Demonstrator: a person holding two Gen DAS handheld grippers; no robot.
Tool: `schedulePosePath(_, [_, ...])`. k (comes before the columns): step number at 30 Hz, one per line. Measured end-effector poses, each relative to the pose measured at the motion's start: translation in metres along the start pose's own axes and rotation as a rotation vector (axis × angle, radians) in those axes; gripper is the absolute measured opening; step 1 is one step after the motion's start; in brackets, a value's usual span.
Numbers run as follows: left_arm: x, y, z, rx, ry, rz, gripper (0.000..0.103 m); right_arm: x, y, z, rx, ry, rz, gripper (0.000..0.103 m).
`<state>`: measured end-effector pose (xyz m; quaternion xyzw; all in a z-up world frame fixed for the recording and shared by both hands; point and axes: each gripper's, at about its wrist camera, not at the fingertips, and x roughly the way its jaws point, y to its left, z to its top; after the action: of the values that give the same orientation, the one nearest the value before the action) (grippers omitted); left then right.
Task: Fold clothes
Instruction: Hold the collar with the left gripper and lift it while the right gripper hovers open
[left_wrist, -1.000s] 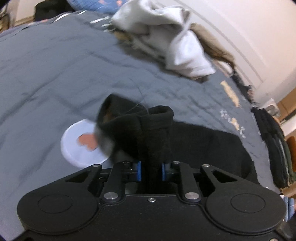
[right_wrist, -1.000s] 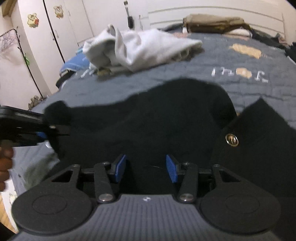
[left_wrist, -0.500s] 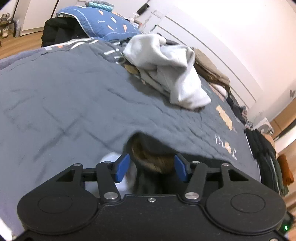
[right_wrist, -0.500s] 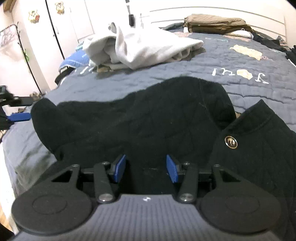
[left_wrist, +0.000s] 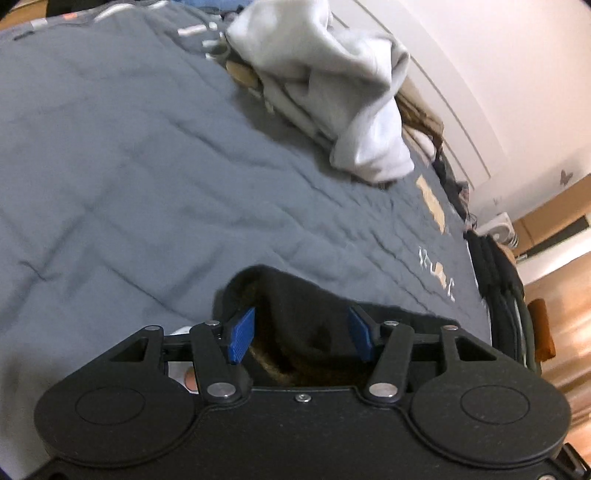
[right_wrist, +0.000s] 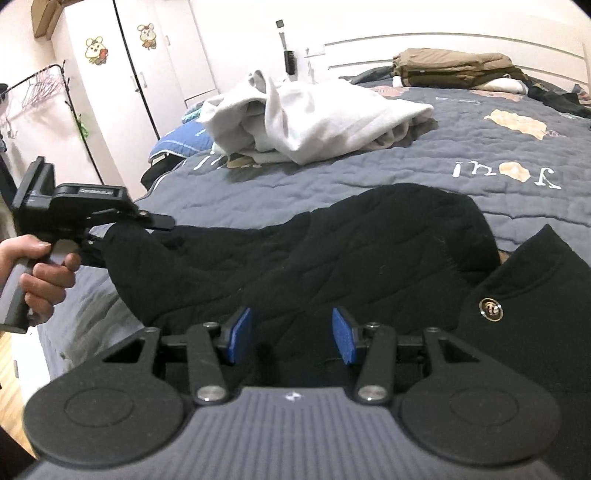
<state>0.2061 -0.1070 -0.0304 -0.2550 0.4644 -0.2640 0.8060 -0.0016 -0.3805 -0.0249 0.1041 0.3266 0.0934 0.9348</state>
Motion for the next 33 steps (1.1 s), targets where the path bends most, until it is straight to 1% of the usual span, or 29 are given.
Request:
schedulePosePath(1, [0.001,-0.002,0.000,0.013,-0.018,-0.007,0.036,0.002,0.000,-0.001,-0.001,0.009,-0.001,0.048])
schedulePosePath(2, [0.002,-0.004,0.000,0.027,-0.039,-0.013,0.018,0.005,0.001,-0.002,-0.001,0.018,-0.003,0.048])
schedulePosePath(3, [0.003,-0.006,0.002,0.044,-0.059,-0.016,0.011,0.007,0.001,-0.003,-0.002,0.027,-0.005,0.048])
schedulePosePath(4, [0.002,-0.010,0.006,0.067,-0.098,-0.029,0.007,0.009,0.002,-0.005,-0.009,0.033,-0.009,0.048])
schedulePosePath(5, [-0.003,-0.015,0.008,0.097,-0.150,-0.069,0.006,0.011,0.002,-0.007,-0.017,0.039,-0.013,0.048])
schedulePosePath(7, [-0.013,-0.027,0.011,0.166,-0.253,-0.174,0.006,0.012,0.005,-0.011,-0.042,0.045,-0.024,0.048])
schedulePosePath(8, [-0.016,-0.034,0.013,0.199,-0.285,-0.199,0.006,0.013,0.006,-0.012,-0.050,0.045,-0.026,0.048])
schedulePosePath(9, [-0.014,-0.042,0.013,0.239,-0.299,-0.179,0.006,0.013,0.007,-0.013,-0.059,0.045,-0.028,0.048])
schedulePosePath(10, [-0.008,-0.046,0.013,0.265,-0.292,-0.140,0.006,0.014,0.007,-0.013,-0.057,0.049,-0.030,0.048])
schedulePosePath(12, [0.014,-0.037,0.011,0.240,-0.216,-0.015,0.007,0.015,0.006,-0.013,-0.052,0.056,-0.034,0.048])
schedulePosePath(13, [0.026,-0.031,0.010,0.222,-0.173,0.050,0.008,0.016,0.006,-0.014,-0.052,0.062,-0.034,0.048])
schedulePosePath(15, [0.040,-0.015,0.011,0.172,-0.076,0.157,0.010,0.018,0.007,-0.017,-0.070,0.062,-0.038,0.048])
schedulePosePath(16, [0.039,-0.005,0.012,0.135,-0.051,0.165,0.014,0.018,0.008,-0.017,-0.076,0.064,-0.040,0.048])
schedulePosePath(17, [0.032,0.003,0.014,0.100,-0.049,0.147,0.016,0.018,0.008,-0.018,-0.082,0.066,-0.041,0.048])
schedulePosePath(18, [0.021,0.007,0.017,0.086,-0.065,0.141,0.016,0.018,0.008,-0.018,-0.079,0.068,-0.041,0.049])
schedulePosePath(19, [0.009,0.009,0.019,0.079,-0.086,0.143,0.018,0.018,0.008,-0.017,-0.076,0.069,-0.040,0.049])
schedulePosePath(20, [-0.004,0.009,0.021,0.065,-0.116,0.145,0.027,0.018,0.007,-0.017,-0.073,0.070,-0.039,0.049])
schedulePosePath(21, [-0.017,0.009,0.022,0.049,-0.148,0.147,0.033,0.018,0.007,-0.016,-0.066,0.072,-0.038,0.049])
schedulePosePath(23, [-0.037,0.005,0.013,0.041,-0.170,0.120,0.051,0.017,0.006,-0.015,-0.049,0.072,-0.036,0.049])
schedulePosePath(25, [-0.056,-0.001,0.004,0.037,-0.184,0.087,0.055,0.016,0.005,-0.013,-0.032,0.072,-0.033,0.049])
schedulePosePath(28, [-0.065,-0.020,-0.023,0.080,-0.190,0.084,0.057,0.014,0.006,-0.011,-0.024,0.069,-0.031,0.049])
schedulePosePath(30, [-0.067,-0.029,-0.042,0.100,-0.186,0.081,0.061,0.014,0.005,-0.011,-0.023,0.070,-0.031,0.049])
schedulePosePath(32, [-0.066,-0.037,-0.060,0.111,-0.204,0.084,0.072,0.014,0.006,-0.011,-0.021,0.070,-0.032,0.049])
schedulePosePath(33, [-0.063,-0.041,-0.066,0.116,-0.211,0.084,0.073,0.014,0.006,-0.011,-0.021,0.070,-0.033,0.049])
